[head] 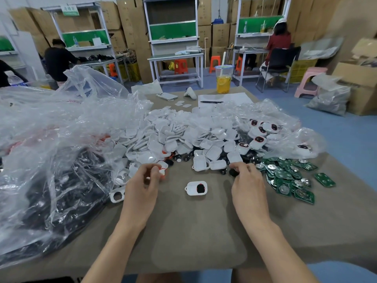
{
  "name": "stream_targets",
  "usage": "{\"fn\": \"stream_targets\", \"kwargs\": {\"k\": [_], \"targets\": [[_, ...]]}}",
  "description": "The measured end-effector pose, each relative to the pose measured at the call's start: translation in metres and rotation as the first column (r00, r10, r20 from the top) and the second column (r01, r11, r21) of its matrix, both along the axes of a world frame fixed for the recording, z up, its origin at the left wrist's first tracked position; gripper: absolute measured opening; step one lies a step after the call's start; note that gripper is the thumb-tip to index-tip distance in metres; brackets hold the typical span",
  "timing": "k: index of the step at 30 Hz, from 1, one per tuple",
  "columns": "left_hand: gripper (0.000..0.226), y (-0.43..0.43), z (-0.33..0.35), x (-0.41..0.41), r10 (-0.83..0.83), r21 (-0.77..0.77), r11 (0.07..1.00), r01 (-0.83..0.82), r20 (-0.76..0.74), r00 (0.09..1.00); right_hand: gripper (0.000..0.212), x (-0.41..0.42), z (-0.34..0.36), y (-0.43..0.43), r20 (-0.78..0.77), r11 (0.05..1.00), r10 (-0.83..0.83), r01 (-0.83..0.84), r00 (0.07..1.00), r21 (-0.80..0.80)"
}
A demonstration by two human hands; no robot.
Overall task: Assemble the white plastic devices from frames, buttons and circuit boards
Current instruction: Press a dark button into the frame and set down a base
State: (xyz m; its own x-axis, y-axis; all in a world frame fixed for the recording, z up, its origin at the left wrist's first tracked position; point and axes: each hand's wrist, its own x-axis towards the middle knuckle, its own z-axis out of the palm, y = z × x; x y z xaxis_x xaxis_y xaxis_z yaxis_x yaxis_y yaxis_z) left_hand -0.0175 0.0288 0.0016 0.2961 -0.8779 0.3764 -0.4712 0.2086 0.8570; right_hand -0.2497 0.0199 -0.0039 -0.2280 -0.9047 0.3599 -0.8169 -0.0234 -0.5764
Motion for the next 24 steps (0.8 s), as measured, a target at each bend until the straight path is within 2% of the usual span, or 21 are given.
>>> {"fn": "stream_targets", "kwargs": {"k": [4, 6, 8, 10, 18, 21, 24], "targets": [[0.019, 0.001, -0.001, 0.000, -0.049, 0.039, 0.998, 0.046, 0.060, 0.997, 0.034, 0.001, 0.001, 0.001, -0.049, 0.999, 0.040, -0.039, 0.998, 0.021], [0.016, 0.002, -0.002, -0.002, -0.096, 0.072, 0.994, 0.083, 0.199, 0.975, 0.029, 0.001, 0.002, 0.003, -0.082, 0.999, 0.046, -0.046, 0.996, 0.009], [0.015, 0.002, -0.003, -0.004, -0.107, 0.080, 0.993, 0.082, 0.386, 0.916, 0.026, 0.002, 0.002, 0.004, -0.118, 0.999, 0.046, -0.046, 0.992, 0.006], [0.016, 0.002, -0.003, -0.006, -0.086, 0.066, 0.996, 0.062, 0.475, 0.876, 0.025, 0.002, 0.002, 0.003, -0.122, 0.999, 0.050, -0.049, 0.991, 0.013], [0.019, 0.001, -0.002, -0.008, -0.048, 0.038, 0.999, 0.033, 0.488, 0.872, 0.027, 0.001, -0.001, -0.002, -0.169, 1.000, 0.017, -0.018, 0.986, -0.004], [0.019, 0.001, -0.003, -0.007, -0.037, 0.036, 0.999, 0.022, 0.490, 0.871, 0.042, 0.004, -0.003, -0.006, -0.276, 0.991, 0.020, 0.017, 0.961, 0.132], [0.020, -0.001, -0.005, -0.006, -0.031, 0.048, 0.999, 0.009, 0.499, 0.866, 0.047, 0.006, -0.005, -0.007, -0.320, 0.985, 0.009, 0.047, 0.947, 0.165]]}}
